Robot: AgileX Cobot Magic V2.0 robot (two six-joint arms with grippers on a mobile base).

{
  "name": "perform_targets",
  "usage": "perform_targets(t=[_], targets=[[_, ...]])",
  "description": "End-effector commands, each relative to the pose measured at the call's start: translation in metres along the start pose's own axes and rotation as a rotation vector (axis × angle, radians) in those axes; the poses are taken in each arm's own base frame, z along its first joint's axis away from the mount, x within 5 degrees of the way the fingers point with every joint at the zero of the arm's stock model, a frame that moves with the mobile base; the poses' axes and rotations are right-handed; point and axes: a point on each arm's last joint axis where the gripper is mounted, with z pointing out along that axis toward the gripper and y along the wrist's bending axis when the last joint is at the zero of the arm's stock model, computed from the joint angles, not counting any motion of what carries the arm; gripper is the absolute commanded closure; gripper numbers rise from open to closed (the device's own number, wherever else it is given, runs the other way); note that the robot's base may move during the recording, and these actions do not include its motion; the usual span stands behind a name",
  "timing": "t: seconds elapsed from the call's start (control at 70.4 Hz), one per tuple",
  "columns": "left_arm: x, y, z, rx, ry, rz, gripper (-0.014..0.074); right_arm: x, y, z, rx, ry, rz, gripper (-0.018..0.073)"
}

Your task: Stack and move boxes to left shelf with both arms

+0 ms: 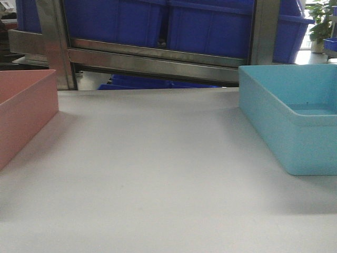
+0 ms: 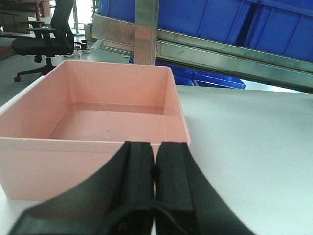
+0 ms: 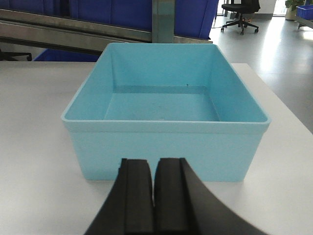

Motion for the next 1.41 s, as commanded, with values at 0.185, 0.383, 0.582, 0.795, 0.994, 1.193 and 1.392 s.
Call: perform_targets(t=[0.185,0.383,0.582,0.795,0.994,1.193,1.392], targets=[[0.001,0.0,0.0,0.011,-0.071,-0.005,0.0605,-0.014,0.001,-0.003,-0.006,-0.119,-0.006,0.0524],[0.0,0.0,0.0,0.012,-0.089,-0.007,0.0605,-0.014,0.001,-0.003,-0.006,-0.119,-0.006,0.0524],[-0.008,-0.001,-0.001,0.015,-0.177,-0.009,0.0605,-0.014,0.001,-0.003,-0.006,-0.119,-0.006,0.0524],[-0.074,-0.005,-0.011,0.028,-0.384,-0.001,0.0605,-0.014,0.001,-0.003,-0.006,-0.119,-0.006,0.0524],[-0.165,-0.009,-0.004,0.003,-0.21,0.053,0.0604,-0.014,0.001,-0.003,-0.006,-0.119,-0.006,0.0524],[-0.207,-0.01,0.041,-0.026,0.129,0.051,0.0461,-0.014,0.001,-0.003,-0.006,-0.119,-0.006,0.0524],[-0.22,-0.01,0.094,-0.048,0.335,0.066,0.0171,-0.014,0.001,-0.003,-0.006,-0.119,-0.006,0.0524]])
